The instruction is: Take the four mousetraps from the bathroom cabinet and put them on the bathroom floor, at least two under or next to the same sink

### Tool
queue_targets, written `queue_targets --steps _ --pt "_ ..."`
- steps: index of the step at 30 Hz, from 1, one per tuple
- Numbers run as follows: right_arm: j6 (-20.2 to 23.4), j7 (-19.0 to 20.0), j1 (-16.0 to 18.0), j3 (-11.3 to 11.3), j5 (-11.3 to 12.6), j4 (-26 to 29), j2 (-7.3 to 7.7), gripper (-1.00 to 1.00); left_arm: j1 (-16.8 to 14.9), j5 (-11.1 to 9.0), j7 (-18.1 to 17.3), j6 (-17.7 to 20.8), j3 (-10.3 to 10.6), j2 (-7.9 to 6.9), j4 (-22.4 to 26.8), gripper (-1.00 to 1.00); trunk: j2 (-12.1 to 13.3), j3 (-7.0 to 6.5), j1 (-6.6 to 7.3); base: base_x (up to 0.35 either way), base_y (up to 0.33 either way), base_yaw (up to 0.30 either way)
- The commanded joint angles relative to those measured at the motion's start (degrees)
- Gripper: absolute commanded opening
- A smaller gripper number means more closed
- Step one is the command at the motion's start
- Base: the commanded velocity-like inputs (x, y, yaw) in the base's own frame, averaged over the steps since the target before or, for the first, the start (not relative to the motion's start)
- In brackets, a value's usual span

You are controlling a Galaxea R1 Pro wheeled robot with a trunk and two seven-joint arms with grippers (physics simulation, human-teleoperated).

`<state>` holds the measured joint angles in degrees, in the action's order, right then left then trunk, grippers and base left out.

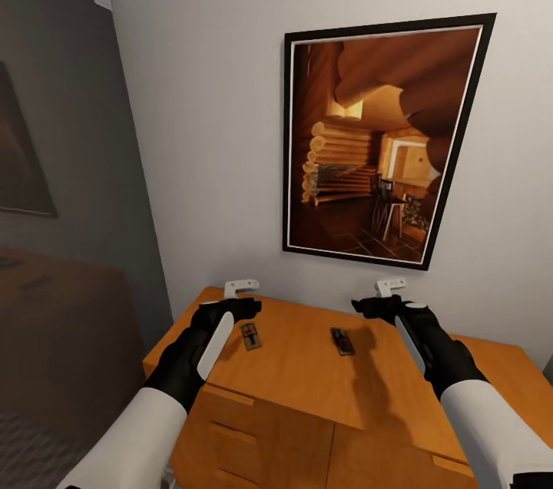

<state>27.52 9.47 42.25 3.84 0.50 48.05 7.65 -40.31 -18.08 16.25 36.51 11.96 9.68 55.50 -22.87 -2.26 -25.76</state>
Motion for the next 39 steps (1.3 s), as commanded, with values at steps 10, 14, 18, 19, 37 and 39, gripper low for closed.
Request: queue_targets --steps 10,14,18,19,37,39 --pt "4.58 -1.60 0.02 0.36 -0.04 -6.68 -1.71 1.00 -0.01 -0.59 0.54 -2.80 -0.10 -0.68 -1.09 1.00 -0.05 0.03 -0.02 0.000 0.000 0.000" --pt "4.83 -4.19 0.02 0.40 -0.16 -9.89 -2.69 1.00 -0.02 -0.62 0.49 -3.50 -0.13 -0.72 -2.31 1.00 -0.05 0.03 -0.02 0.000 0.000 0.000" --pt "5.74 -10.16 0.02 0.50 -0.25 -11.76 -4.26 1.00 -0.02 -0.64 0.46 -3.97 -0.10 -0.72 -3.06 1.00 -0.05 0.03 -0.02 0.000 0.000 0.000" --pt "6.27 -10.90 0.04 0.53 -0.30 -11.88 -4.60 1.00 -0.02 -0.64 0.46 -4.01 -0.10 -0.72 -3.13 1.00 -0.05 0.03 -0.02 0.000 0.000 0.000" --pt "9.22 -13.02 2.24 0.64 -0.38 -11.11 -6.32 1.00 0.00 -0.64 0.45 -4.19 0.08 -0.43 -3.40 1.00 -0.05 0.03 -0.02 0.000 0.000 0.000" --pt "9.57 -13.05 3.13 0.64 -0.33 -11.44 -6.33 1.00 0.01 -0.64 0.45 -4.18 0.11 -0.38 -3.39 1.00 -0.05 0.03 -0.02 0.000 0.000 0.000"
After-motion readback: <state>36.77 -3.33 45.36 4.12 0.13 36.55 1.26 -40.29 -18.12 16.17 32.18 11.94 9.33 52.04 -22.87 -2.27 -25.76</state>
